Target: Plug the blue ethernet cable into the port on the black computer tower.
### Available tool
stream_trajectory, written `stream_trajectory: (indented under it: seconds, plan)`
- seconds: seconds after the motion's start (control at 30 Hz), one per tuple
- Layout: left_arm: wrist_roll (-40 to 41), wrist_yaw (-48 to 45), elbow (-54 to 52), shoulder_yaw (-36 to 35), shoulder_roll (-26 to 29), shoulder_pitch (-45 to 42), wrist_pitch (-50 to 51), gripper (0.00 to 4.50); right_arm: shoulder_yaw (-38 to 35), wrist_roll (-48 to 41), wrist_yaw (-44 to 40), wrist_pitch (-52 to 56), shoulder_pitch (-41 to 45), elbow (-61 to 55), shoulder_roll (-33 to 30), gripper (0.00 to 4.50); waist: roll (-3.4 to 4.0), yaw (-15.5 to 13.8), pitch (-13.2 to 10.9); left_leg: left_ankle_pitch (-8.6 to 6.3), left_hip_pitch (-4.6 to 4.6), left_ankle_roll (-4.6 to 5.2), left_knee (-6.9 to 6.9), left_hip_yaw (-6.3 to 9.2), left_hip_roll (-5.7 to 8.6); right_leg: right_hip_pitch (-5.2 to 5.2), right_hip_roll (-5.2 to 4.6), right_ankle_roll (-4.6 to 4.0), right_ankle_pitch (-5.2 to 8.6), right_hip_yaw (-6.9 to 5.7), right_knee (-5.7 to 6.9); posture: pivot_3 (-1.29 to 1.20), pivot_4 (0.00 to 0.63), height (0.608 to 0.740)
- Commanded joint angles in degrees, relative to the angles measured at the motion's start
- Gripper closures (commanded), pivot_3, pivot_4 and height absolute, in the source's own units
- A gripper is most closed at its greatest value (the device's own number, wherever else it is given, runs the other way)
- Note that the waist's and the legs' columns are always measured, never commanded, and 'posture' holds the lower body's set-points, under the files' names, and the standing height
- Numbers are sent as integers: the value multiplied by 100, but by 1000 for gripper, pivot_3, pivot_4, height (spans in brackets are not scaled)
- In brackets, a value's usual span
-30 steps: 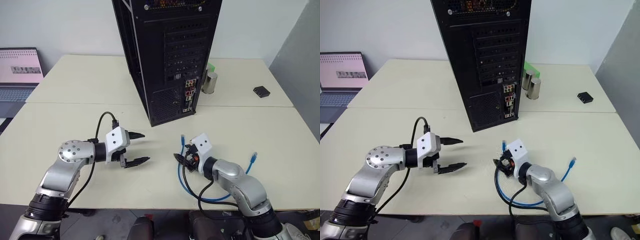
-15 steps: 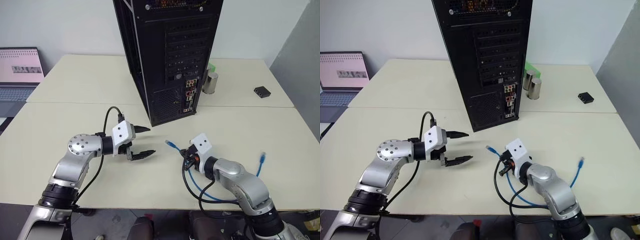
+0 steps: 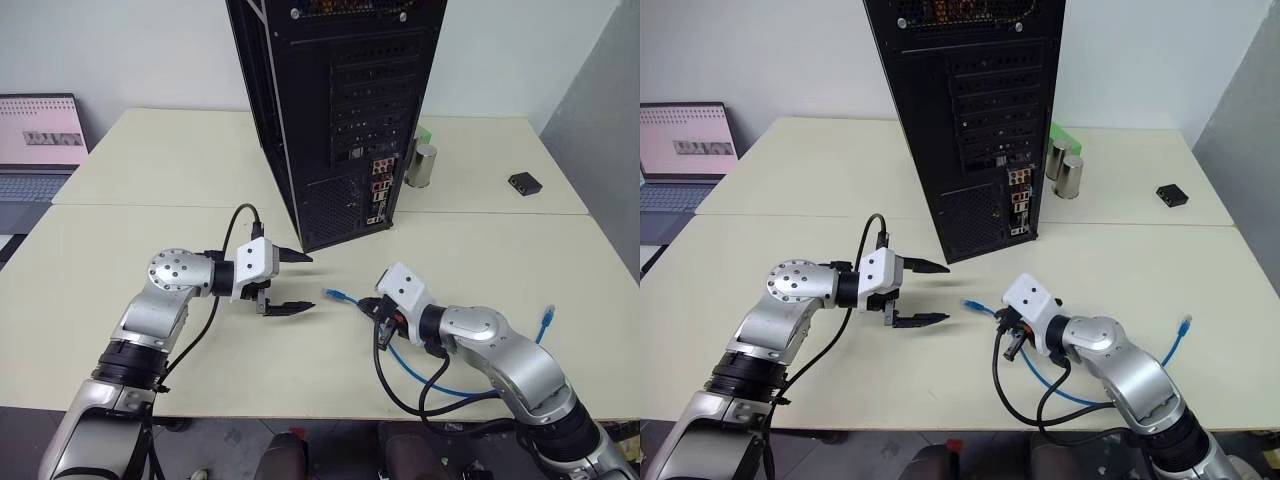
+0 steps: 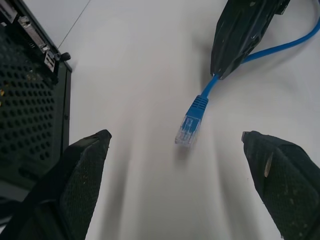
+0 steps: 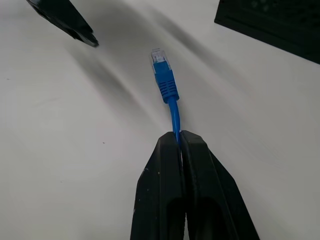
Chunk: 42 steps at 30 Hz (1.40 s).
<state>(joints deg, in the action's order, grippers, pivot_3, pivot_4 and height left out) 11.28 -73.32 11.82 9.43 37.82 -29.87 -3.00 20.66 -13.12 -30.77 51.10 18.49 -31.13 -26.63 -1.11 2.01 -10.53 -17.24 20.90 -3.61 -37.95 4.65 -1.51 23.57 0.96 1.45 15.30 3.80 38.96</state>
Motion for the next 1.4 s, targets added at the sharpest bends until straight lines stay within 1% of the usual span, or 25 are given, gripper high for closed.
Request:
stream_trajectory:
  seconds: [0.03,0.3,0.53,0.57,0.6,0.7,0.77,0.8,1.07,1.13,1.2,1.23,1.4]
  plan:
    - [-6,-162,26,123,-135,-204,-161,0,-33,-124,-224,-116,128,-284,-83,4475,0,0,0,0,0,0,0,1,0,0,0,0,0,0,0,0,150,740]
    - [-108,-360,207,219,-217,-337,-320,0,-94,-215,-350,-167,166,-318,-147,4475,0,0,0,0,0,0,0,2,0,0,0,0,0,-1,1,0,150,740]
    - [-242,-540,519,298,-227,-487,-658,0,-139,-273,-397,-184,205,-335,-145,4475,0,-1,0,0,0,0,0,2,0,0,0,0,0,-2,1,0,150,740]
    - [-255,-559,572,309,-243,-516,-692,188,-149,-283,-401,-181,213,-336,-141,4497,0,-1,0,0,0,0,0,2,0,0,0,0,0,-2,1,0,150,740]
    - [-265,-573,609,318,-254,-535,-719,188,-156,-290,-402,-179,218,-335,-139,4497,0,0,0,0,0,0,0,2,0,0,0,0,0,-2,1,0,150,740]
    - [-287,-615,724,356,-277,-581,-810,727,-172,-312,-403,-177,231,-336,-134,4500,0,-1,0,0,0,0,0,2,0,0,0,0,0,-2,1,0,150,740]
    - [-288,-643,771,368,-304,-605,-832,1217,-176,-319,-403,-172,234,-345,-130,4500,0,0,0,0,0,0,0,2,0,0,0,0,0,-2,1,0,150,740]
    - [-291,-656,791,371,-316,-615,-844,1320,-177,-320,-403,-171,235,-346,-129,4500,0,0,0,0,0,0,0,2,0,0,0,0,0,-2,1,0,150,740]
    - [-349,-754,932,394,-406,-687,-927,3260,-174,-314,-408,-187,234,-367,-135,4500,0,0,0,0,1,0,0,3,0,0,0,0,0,-3,1,0,150,740]
    - [-367,-755,977,393,-440,-712,-957,3579,-170,-296,-408,-209,244,-361,-141,4500,0,0,0,0,1,0,0,3,0,0,0,0,0,-3,1,0,150,740]
    - [-378,-763,1002,398,-458,-716,-989,4099,-153,-264,-416,-258,254,-349,-151,4500,0,-1,0,0,1,0,0,3,0,0,0,0,0,-3,1,0,150,740]
    - [-381,-768,1010,402,-461,-713,-1004,4187,-143,-245,-423,-285,258,-343,-156,4500,0,0,0,0,1,0,0,3,0,0,0,0,0,-3,1,0,150,740]
    - [-403,-816,1059,419,-412,-675,-1162,4182,-96,-198,-464,-473,264,-224,-113,4500,0,0,0,0,1,0,0,4,0,0,0,0,0,-3,1,0,150,740]
